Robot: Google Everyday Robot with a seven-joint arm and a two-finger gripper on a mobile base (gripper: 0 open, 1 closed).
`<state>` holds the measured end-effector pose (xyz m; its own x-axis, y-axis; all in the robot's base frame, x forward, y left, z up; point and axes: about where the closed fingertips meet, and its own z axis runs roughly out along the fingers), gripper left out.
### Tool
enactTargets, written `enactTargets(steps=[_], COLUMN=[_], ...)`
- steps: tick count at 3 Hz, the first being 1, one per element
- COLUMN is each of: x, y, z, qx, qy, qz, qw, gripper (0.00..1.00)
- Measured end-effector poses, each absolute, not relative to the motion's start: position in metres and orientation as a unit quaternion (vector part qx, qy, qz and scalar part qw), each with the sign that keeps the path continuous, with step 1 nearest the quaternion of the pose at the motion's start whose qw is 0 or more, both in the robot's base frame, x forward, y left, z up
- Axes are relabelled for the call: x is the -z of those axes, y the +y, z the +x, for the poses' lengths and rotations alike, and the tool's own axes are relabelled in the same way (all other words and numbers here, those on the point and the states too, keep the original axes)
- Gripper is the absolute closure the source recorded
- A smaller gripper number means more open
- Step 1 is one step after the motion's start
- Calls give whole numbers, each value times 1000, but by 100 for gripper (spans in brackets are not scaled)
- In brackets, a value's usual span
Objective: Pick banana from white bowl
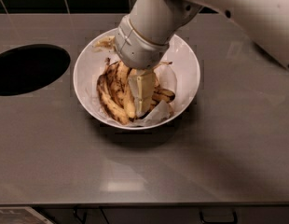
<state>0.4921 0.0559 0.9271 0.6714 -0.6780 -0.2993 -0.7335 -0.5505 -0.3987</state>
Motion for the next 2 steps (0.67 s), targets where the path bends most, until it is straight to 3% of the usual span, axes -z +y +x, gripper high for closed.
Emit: enactTargets(steps=[1, 2], x=[-923, -923], y=[56, 55], z=[493, 493], qx=[-61, -61], qy=[398, 399], qz=[-884, -885], qw=[236, 234], gripper=[0, 15])
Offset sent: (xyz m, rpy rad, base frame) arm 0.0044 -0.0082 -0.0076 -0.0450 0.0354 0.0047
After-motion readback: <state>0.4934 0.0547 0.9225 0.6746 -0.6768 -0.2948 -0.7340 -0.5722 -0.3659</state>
